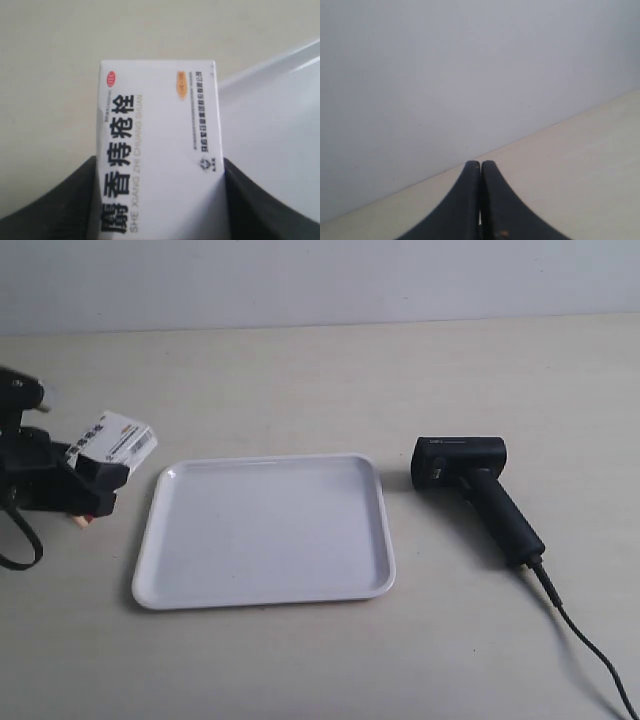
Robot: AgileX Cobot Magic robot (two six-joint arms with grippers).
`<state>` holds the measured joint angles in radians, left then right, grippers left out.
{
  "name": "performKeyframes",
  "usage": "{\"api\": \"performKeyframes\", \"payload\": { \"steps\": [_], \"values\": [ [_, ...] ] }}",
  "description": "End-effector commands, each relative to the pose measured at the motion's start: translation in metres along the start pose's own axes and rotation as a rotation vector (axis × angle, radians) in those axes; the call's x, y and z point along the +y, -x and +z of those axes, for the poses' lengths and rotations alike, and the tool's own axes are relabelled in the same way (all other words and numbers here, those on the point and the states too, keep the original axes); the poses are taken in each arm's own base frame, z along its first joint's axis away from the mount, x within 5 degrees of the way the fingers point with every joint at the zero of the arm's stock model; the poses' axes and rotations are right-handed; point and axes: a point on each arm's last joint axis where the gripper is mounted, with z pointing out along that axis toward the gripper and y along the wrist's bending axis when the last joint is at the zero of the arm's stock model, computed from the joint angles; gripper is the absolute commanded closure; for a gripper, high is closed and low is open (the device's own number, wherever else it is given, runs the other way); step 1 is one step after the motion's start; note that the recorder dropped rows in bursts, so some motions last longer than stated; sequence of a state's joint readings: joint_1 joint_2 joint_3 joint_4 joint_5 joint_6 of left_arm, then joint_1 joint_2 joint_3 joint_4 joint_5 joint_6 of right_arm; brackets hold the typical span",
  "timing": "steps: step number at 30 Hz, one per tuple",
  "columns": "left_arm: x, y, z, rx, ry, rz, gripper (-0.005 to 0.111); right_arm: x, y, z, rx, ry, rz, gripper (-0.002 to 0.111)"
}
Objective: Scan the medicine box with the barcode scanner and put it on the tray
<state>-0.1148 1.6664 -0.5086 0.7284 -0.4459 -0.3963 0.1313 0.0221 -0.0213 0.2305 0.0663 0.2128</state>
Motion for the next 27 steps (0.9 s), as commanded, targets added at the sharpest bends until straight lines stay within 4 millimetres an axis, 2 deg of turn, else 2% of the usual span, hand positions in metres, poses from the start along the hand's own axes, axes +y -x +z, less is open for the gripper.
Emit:
{"api": "performKeyframes", "payload": {
  "steps": [1, 2, 3, 5, 7, 11, 15, 20, 23, 27],
  "values": [
    [-0.009, 0.052, -0.001, -0.052, -0.245, 0.14, 0.107, 0.011, 0.024, 0.019, 0.096, -0.044, -0.008, 0.108],
    [-0.011, 0.059, -0.001, -0.048, -0.317, 0.196, 0.107, 0.012, 0.026, 0.026, 0.142, -0.063, -0.007, 0.108],
    [-0.019, 0.071, 0.0, -0.054, -0.452, 0.289, 0.107, 0.013, 0.026, 0.043, 0.251, -0.102, -0.035, 0.108],
    [-0.025, 0.082, 0.007, -0.076, -0.503, 0.317, 0.107, 0.01, 0.018, 0.065, 0.403, -0.148, -0.055, 0.108],
    [-0.043, 0.083, 0.025, -0.044, -0.52, 0.399, 0.107, 0.013, -0.002, 0.1, 0.644, -0.144, -0.074, 0.108],
    [-0.073, 0.075, 0.038, -0.041, -0.583, 0.572, 0.107, 0.029, -0.025, 0.135, 0.783, -0.074, -0.151, 0.103],
    [-0.077, 0.075, 0.04, -0.055, -0.584, 0.596, 0.107, 0.047, -0.055, 0.172, 0.911, -0.007, -0.258, 0.063],
    [-0.077, 0.075, 0.04, -0.055, -0.584, 0.596, 0.107, 0.056, -0.077, 0.193, 0.983, 0.034, -0.333, 0.031],
    [-0.077, 0.075, 0.04, -0.055, -0.584, 0.596, 0.107, 0.055, -0.092, 0.205, 1.022, 0.051, -0.394, 0.02],
    [-0.077, 0.074, 0.04, -0.042, -0.589, 0.586, 0.107, 0.049, -0.106, 0.218, 1.02, 0.047, -0.454, 0.016]
  ]
}}
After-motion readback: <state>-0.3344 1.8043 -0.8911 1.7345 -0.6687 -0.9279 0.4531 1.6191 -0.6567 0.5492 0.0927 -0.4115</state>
